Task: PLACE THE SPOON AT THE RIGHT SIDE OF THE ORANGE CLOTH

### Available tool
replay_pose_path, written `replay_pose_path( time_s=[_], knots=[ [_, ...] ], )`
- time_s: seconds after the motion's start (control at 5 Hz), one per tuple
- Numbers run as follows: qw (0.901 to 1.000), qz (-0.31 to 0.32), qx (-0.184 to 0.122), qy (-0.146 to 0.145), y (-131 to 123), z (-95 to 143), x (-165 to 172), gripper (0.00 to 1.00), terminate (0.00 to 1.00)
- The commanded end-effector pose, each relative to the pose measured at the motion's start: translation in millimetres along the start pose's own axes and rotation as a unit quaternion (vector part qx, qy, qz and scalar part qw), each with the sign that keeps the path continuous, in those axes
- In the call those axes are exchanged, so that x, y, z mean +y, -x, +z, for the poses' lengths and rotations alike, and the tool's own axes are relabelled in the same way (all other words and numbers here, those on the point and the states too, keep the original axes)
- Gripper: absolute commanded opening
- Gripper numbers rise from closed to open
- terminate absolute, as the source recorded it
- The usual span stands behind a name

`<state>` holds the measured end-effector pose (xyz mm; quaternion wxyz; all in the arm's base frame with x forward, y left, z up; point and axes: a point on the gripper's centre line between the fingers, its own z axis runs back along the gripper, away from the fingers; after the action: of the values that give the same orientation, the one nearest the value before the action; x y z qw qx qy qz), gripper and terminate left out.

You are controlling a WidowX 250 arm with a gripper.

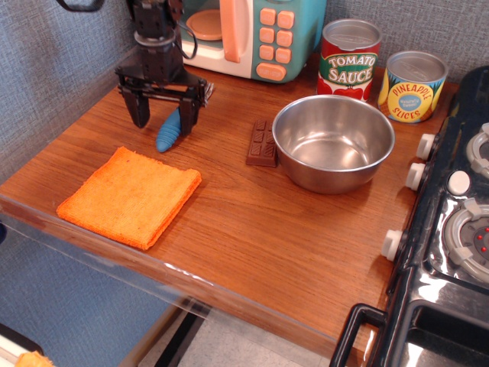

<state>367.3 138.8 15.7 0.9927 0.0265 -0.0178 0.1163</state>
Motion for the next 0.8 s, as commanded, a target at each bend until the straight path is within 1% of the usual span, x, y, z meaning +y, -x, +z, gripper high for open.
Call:
replay_pose_path(
  time_s=[0.0,0.2,0.4,0.6],
  knots=[
    [0.9997,0.006,-0.023,-0.005,-10,11,3,0.00,0.00],
    [0.9996,0.006,-0.027,-0.005,-10,14,3,0.00,0.00],
    [0.9981,0.009,-0.059,0.012,-10,46,1,0.00,0.00],
    [0.9935,-0.025,-0.107,0.030,8,87,-19,0.00,0.00]
  ],
)
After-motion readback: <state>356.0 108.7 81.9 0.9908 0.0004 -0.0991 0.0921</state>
